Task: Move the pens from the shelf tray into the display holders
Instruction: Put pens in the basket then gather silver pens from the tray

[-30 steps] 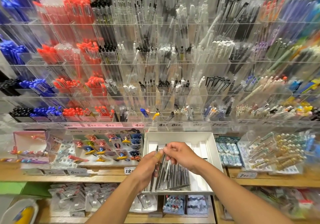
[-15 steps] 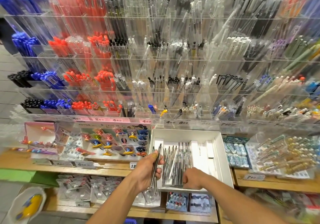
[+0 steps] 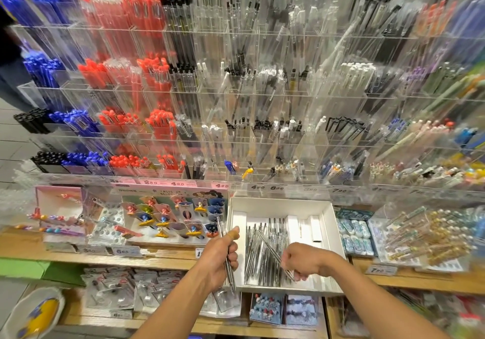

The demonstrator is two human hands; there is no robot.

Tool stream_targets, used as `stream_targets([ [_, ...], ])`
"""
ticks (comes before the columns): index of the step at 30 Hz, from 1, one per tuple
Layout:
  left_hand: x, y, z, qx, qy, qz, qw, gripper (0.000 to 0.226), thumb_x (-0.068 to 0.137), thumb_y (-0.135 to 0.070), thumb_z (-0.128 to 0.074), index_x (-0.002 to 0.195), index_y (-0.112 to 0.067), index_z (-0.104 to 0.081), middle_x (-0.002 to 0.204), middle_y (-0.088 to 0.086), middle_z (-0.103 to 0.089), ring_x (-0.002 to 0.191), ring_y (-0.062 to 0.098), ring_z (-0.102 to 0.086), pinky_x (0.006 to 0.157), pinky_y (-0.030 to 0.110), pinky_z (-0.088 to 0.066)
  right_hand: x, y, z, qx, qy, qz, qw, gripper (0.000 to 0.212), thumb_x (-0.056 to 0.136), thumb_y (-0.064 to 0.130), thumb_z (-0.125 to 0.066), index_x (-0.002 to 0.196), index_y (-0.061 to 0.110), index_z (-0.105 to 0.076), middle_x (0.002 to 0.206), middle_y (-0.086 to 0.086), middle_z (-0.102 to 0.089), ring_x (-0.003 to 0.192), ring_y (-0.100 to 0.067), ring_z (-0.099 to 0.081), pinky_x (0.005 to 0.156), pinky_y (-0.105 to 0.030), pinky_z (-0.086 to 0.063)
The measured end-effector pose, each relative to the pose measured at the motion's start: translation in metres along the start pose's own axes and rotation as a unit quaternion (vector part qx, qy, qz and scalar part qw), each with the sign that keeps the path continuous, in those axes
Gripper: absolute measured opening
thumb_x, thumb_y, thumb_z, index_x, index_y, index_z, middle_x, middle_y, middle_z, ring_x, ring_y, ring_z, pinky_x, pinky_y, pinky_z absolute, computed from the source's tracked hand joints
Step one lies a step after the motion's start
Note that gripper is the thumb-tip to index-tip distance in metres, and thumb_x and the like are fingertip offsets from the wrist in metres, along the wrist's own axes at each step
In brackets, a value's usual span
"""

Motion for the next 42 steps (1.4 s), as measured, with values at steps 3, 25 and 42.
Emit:
stream_targets([
  [3, 0.001, 0.002, -0.005, 0.013, -0.014, -0.010, 1.000, 0.032, 0.092, -0.029, -0.068, 0.110, -0.008, -0.053, 0.068, -0.002, -0.043, 0.046, 0.008, -0.031, 0.040, 0.022, -0.031, -0.014, 0.017, -0.006, 0.190, 0.029, 0.081, 0.978, 0.007, 0.100, 0.013, -0.051, 0.096, 0.008, -0.048, 0.090, -0.011, -0.069, 0.060, -0.014, -0.060, 0.052, -0.022, -0.050],
  [25, -0.003, 0.001, 0.006, 0.021, -0.028, 0.028, 0.999, 0.023, 0.098, -0.027, -0.061, 0.081, -0.016, -0.049, 0.057, -0.001, -0.046, 0.045, 0.011, -0.042, 0.040, 0.023, -0.037, 0.092, -0.021, -0.012, -0.039, -0.237, -0.016, 0.971, 0.049, 0.098, 0.009, -0.047, 0.146, 0.017, -0.040, 0.143, -0.012, -0.050, 0.096, -0.024, -0.064, 0.084, -0.030, -0.051],
  [42, -0.001, -0.001, -0.004, 0.018, -0.016, -0.010, 1.000, 0.040, 0.079, -0.019, -0.079, 0.107, -0.006, -0.053, 0.065, -0.001, -0.053, 0.046, 0.009, -0.041, 0.042, 0.024, -0.037, 0.041, 0.012, 0.013, 0.215, -0.223, 0.126, 0.942, 0.003, 0.095, 0.014, -0.062, 0.094, 0.012, -0.063, 0.081, -0.007, -0.068, 0.061, -0.011, -0.061, 0.060, -0.023, -0.052],
])
Point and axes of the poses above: each hand's wrist, its own x-axis towards the middle knuckle, its own z-axis out of the back of the hand, y = z × x, the point moved 1 cm from there along x, towards the middle knuckle
